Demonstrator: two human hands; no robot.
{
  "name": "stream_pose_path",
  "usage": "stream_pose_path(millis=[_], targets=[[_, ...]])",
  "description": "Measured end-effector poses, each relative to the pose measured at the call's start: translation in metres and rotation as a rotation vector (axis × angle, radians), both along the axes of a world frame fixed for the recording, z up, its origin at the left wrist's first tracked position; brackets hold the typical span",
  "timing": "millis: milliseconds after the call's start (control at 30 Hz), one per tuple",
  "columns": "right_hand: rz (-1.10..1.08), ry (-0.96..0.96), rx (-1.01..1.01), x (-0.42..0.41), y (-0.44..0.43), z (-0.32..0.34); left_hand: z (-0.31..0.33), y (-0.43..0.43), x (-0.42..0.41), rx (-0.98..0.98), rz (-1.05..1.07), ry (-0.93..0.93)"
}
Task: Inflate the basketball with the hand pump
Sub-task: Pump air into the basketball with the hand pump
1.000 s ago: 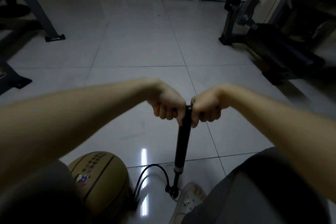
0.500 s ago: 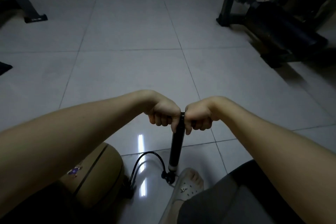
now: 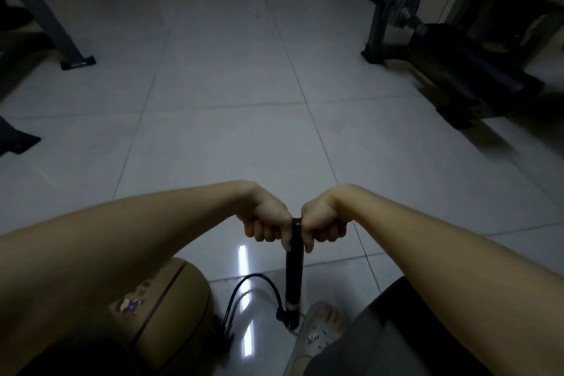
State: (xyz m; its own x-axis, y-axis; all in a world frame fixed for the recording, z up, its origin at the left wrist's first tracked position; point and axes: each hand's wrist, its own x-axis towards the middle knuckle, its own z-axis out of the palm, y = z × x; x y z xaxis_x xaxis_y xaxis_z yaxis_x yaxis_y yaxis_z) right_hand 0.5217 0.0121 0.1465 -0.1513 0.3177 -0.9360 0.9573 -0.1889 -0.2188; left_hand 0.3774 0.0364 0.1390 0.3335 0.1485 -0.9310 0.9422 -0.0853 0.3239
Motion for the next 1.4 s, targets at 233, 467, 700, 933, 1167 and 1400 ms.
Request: stream_pose_path(millis=[233,467,700,933,1167,1400], targets=[[-0.044,0.080,0.091,0.012,0.033,0.116,0.118,0.033,-0.004,0.057,0.103,-0.099],[-0.067,0.057,0.111,0.008,0.020,0.050,0.054,0.018,-0.005,0.118,0.087,-0.119],[-0.067,0.089,0.082,-0.001,0.001,-0.020,-0.018,-0.002,-0.012,0.094,0.092,-0.159],[0.006,0.065,0.067,-0.014,-0.016,-0.058,-0.056,-0.025,-0.021,0.069,0.129,-0.135],[0.040,-0.011,0.064,-0.008,-0.022,0.011,0.018,-0.032,-0.009,0.083,0.064,-0.068],[-0.043,0.065,0.197,-0.006,0.007,0.135,0.133,0.007,-0.021,0.162,0.073,-0.163]])
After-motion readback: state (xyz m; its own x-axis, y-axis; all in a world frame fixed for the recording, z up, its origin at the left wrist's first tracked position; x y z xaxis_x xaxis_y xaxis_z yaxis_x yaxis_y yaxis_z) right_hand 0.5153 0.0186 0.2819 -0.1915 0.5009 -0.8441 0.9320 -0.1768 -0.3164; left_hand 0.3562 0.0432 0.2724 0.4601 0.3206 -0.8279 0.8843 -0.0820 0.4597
